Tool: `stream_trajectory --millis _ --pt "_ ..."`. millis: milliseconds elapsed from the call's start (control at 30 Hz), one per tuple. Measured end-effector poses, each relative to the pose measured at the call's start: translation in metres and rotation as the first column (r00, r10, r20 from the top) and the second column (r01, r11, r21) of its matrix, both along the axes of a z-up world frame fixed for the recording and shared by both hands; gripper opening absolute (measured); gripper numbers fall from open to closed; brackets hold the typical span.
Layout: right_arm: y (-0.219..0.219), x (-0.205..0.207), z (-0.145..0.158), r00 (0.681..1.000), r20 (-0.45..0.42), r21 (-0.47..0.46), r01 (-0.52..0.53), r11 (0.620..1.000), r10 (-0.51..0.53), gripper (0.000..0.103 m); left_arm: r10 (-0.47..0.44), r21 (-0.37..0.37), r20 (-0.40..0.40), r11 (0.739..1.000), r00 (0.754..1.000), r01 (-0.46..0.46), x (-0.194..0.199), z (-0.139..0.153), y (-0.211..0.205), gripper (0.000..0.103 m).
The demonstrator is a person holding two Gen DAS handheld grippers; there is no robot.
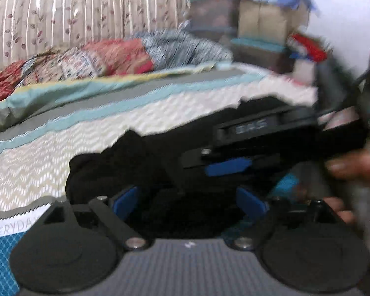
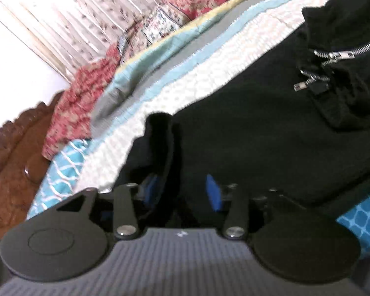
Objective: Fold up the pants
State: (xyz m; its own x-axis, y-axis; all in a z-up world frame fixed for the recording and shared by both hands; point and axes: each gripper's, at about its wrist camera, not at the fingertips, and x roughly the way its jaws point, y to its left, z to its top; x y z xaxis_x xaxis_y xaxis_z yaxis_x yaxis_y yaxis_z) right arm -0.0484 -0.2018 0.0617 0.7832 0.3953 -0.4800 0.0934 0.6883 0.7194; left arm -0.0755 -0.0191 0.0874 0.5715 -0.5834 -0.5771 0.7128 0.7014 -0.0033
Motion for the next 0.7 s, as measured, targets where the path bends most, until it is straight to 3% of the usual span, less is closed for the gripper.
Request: stream_trajectory --millis 67,133,200,267,300,333,433,600,700 --pt "0.001 0.0 0.003 1.0 0.022 0.029 -0.008 1.0 0.007 0.071 0.028 -0.091 -0.019 0.995 0.999 -0.03 -0.004 0.011 0.022 0.095" --pt "0.005 0.009 0.004 0.999 0.015 0.042 -0.038 0.998 0.037 0.078 0.116 -0.169 -0.076 0.977 0.99 -0.127 0.004 0.018 0.045 0.096" --pt "0.014 0.023 0.005 0.997 -0.003 0.046 -0.076 0.996 0.076 0.078 0.21 -0.211 -0.156 0.948 0.965 -0.24 0.017 0.019 0.067 0.096" --pt "0.028 0.033 0.004 0.99 -0.021 0.02 -0.137 0.99 0.137 0.076 0.306 -0.215 -0.241 0.909 0.921 -0.358 0.031 0.014 0.086 0.094" --pt "0.036 0.039 0.003 0.983 -0.051 -0.002 -0.175 0.985 0.175 0.07 0.339 -0.216 -0.276 0.89 0.9 -0.401 0.035 0.011 0.094 0.094" --pt "0.041 0.041 0.002 0.976 -0.064 -0.005 -0.21 0.978 0.209 0.045 0.361 -0.223 -0.305 0.873 0.881 -0.434 0.039 0.009 0.101 0.093" --pt "0.052 0.036 0.015 0.974 -0.032 -0.12 -0.227 0.966 0.225 0.023 0.385 -0.241 -0.347 0.845 0.855 -0.478 0.043 0.005 0.111 0.093" --pt "0.034 0.027 0.029 0.983 0.055 -0.232 -0.16 0.959 0.177 0.021 0.367 -0.222 -0.332 0.865 0.869 -0.45 0.049 0.003 0.096 0.093" --pt "0.017 0.029 0.014 0.992 0.027 -0.238 -0.114 0.964 0.124 0.022 0.342 -0.224 -0.313 0.88 0.886 -0.419 0.051 0.003 0.083 0.093"
